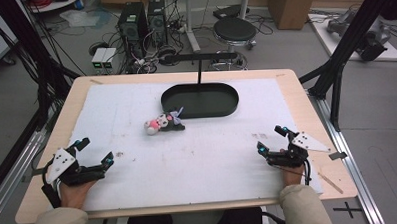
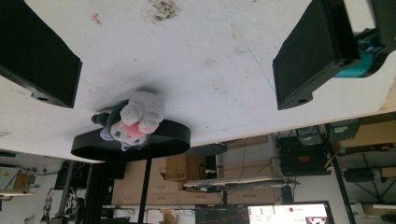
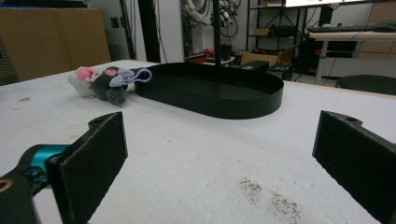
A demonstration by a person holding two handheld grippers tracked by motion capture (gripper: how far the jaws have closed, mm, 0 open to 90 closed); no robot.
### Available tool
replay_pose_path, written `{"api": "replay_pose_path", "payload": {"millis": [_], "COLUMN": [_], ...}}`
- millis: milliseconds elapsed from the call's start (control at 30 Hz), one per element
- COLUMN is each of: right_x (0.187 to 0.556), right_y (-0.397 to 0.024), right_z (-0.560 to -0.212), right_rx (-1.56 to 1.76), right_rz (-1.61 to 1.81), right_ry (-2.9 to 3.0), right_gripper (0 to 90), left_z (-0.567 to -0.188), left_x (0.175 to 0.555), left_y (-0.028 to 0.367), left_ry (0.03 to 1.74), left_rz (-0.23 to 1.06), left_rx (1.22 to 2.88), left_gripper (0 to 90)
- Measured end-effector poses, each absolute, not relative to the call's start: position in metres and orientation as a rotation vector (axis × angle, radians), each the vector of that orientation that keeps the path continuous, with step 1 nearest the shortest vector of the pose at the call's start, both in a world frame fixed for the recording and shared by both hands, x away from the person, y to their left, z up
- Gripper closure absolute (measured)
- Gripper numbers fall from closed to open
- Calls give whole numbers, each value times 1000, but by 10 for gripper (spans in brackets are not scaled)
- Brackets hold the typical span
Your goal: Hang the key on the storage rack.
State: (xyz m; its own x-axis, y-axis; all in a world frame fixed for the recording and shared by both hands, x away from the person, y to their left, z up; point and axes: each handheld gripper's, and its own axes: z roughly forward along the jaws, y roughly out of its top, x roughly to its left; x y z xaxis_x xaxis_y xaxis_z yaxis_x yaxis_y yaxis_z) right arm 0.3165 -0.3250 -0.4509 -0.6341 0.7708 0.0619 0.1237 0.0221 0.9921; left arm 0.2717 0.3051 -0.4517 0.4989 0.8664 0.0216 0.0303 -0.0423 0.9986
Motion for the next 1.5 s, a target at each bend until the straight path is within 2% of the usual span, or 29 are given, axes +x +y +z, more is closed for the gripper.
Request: {"api": "replay_pose_path", "payload": {"millis": [500,700,1167,1500], "right_x": [316,316,316,316], "right_y": [-324,-325,-324,-325], "right_z": [-451,-451,-451,-451], "right_rx": [913,915,907,909], "right_rz": [1653,1654,1654,1654], "right_ry": [1798,1795,1798,1799], "right_gripper": [22,22,22,22], "left_z": [-451,-445,-362,-335], "left_x": [272,277,328,374], "left_y": [305,305,282,249], "left_ry": [830,833,669,627], "left_rz": [823,769,667,581], "left_rx": [1467,1523,1734,1928], "left_gripper": [17,17,17,17]}}
